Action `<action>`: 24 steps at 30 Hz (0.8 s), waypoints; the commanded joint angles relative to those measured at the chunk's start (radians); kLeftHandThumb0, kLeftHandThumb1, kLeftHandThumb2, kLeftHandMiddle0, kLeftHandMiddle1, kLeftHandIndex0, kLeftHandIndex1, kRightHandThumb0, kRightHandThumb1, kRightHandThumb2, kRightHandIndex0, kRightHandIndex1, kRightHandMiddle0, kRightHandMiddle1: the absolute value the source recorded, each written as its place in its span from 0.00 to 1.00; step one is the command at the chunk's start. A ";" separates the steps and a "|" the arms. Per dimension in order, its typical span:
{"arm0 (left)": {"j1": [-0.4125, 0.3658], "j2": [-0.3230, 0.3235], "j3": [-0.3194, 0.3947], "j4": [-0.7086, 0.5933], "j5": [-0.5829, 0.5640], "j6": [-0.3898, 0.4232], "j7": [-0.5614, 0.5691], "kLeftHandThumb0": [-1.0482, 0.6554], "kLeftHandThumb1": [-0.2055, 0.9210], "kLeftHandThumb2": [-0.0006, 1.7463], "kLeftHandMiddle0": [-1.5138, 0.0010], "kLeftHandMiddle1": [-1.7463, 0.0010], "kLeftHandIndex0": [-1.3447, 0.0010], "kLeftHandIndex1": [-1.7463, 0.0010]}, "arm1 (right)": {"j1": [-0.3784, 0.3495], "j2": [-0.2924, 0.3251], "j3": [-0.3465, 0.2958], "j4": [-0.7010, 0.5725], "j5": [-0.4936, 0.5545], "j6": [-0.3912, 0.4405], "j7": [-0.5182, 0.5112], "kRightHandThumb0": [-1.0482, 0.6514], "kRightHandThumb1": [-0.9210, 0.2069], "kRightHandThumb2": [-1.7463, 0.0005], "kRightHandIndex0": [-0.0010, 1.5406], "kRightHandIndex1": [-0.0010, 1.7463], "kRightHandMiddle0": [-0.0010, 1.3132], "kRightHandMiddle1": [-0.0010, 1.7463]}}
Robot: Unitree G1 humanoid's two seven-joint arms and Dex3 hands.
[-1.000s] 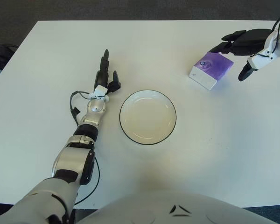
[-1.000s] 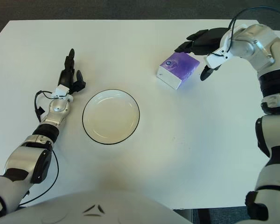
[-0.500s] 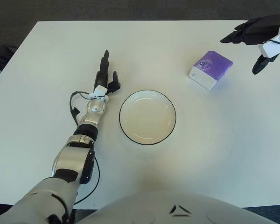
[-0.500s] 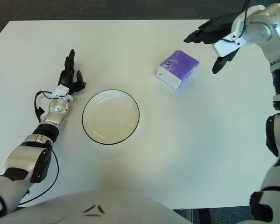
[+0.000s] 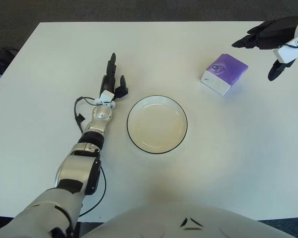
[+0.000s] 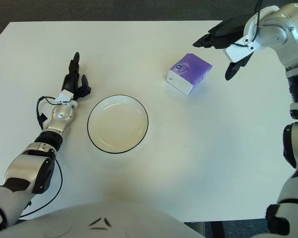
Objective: Put the tissue paper into the plate.
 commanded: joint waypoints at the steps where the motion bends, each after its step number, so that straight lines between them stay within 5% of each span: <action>1: 0.190 -0.025 -0.017 0.128 0.020 -0.008 -0.008 0.09 1.00 0.58 0.99 0.99 1.00 0.97 | 0.036 -0.002 -0.021 -0.010 0.028 -0.013 -0.023 0.10 0.20 0.91 0.00 0.00 0.00 0.00; 15: 0.190 -0.022 -0.012 0.131 0.015 -0.010 -0.010 0.09 1.00 0.58 0.98 0.99 1.00 0.97 | 0.111 0.032 -0.034 -0.023 -0.016 -0.016 -0.180 0.08 0.24 0.85 0.00 0.00 0.01 0.04; 24: 0.192 -0.020 -0.013 0.137 0.017 -0.015 -0.009 0.09 1.00 0.57 0.98 1.00 1.00 0.97 | 0.085 0.148 0.091 0.261 -0.261 -0.056 -0.695 0.01 0.22 0.80 0.00 0.00 0.00 0.09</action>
